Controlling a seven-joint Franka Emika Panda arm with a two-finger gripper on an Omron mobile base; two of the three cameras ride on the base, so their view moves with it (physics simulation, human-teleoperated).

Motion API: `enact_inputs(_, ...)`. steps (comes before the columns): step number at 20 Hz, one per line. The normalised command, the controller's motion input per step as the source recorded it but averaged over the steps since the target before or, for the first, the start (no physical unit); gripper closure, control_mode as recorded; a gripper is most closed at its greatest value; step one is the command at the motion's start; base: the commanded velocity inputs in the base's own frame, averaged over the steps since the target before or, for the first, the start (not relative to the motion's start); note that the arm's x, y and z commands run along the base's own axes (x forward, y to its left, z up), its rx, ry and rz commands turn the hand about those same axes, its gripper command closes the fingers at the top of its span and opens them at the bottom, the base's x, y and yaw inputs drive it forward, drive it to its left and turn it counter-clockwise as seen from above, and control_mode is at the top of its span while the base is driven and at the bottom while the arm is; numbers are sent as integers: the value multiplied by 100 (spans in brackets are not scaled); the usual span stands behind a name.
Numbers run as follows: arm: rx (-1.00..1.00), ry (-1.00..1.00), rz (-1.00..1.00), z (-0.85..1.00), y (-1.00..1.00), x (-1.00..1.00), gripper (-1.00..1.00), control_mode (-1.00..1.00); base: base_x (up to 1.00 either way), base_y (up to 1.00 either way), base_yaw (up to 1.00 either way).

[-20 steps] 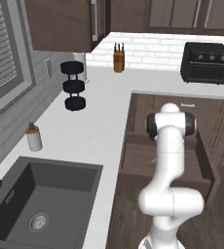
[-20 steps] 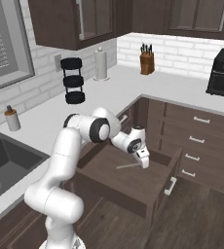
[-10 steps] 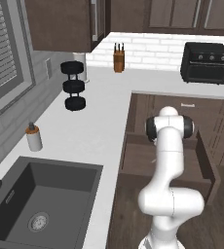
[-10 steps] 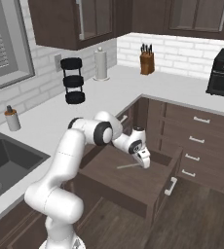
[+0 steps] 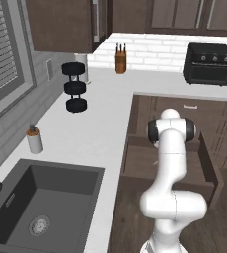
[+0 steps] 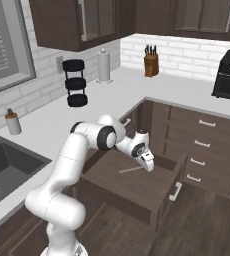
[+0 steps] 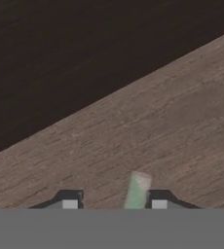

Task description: Take a straw from the drawer in front and place it inside the glass cup on the dining counter.

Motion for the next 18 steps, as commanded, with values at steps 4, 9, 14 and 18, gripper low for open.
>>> enact_inputs(4,0,0,2,-39,0,-33,100,-100,0,0,0)
enact_inputs(9,0,0,0,-37,0,-43,100,-100,0,0,0)
enact_inputs(14,0,-4,0,-5,0,-47,100,-100,0,0,0)
enact_inputs(18,0,-12,0,83,-1,-58,100,-100,0,0,0)
